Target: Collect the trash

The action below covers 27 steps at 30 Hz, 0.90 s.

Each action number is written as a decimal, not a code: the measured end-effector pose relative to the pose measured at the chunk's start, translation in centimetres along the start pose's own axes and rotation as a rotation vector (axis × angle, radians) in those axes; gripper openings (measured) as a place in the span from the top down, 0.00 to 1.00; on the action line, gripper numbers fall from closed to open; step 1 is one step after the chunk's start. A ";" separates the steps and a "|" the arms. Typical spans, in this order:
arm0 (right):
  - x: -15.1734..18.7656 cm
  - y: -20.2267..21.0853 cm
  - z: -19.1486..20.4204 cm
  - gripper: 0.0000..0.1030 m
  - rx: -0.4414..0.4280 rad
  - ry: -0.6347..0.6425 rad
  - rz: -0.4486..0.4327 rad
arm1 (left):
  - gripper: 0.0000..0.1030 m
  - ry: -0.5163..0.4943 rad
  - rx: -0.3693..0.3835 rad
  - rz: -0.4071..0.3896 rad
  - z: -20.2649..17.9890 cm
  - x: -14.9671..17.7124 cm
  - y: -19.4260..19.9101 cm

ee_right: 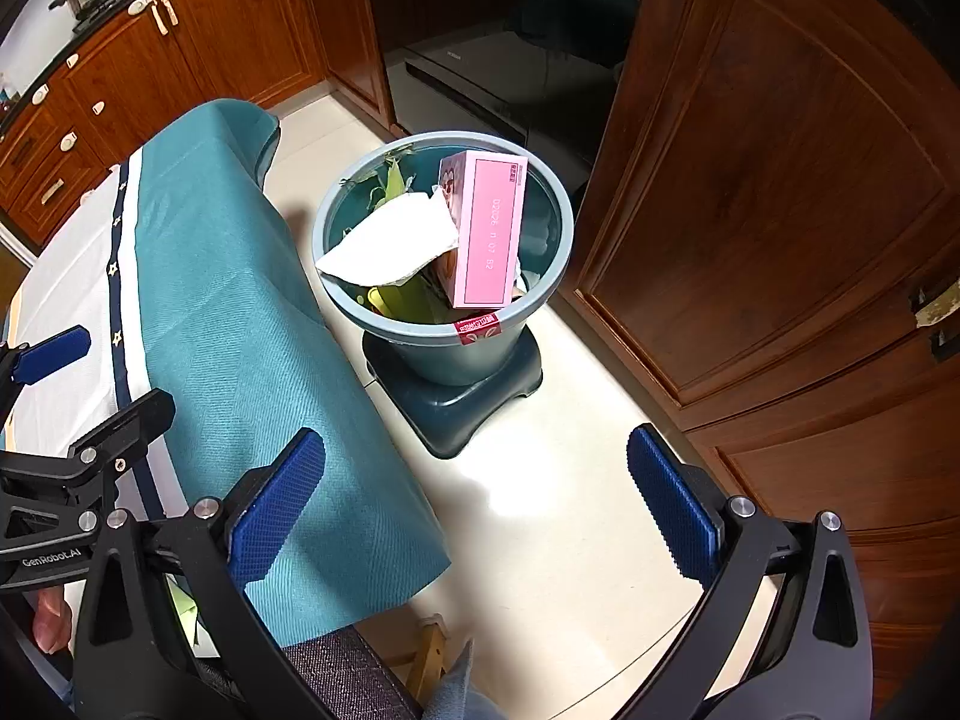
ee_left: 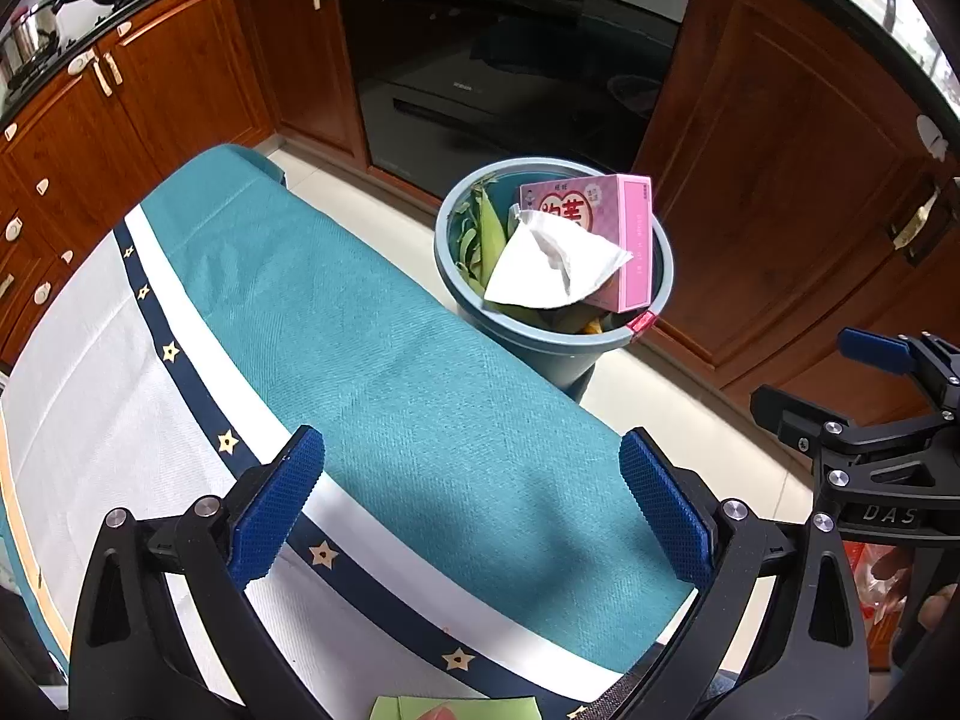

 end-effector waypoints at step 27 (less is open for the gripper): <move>0.1 0.6 -0.1 0.05 0.018 0.004 -0.007 | 0.04 -0.016 0.007 0.006 0.3 0.8 0.6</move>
Point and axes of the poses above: each gripper's, at about its wrist camera, not at the fingertips, and y roughly against the way its jaws point, z to its left, x to its underside, the point moved 4 cm from there along -y, roughly the way its jaws point, and after that the axes turned 1 degree about y, right-handed, at the moved point
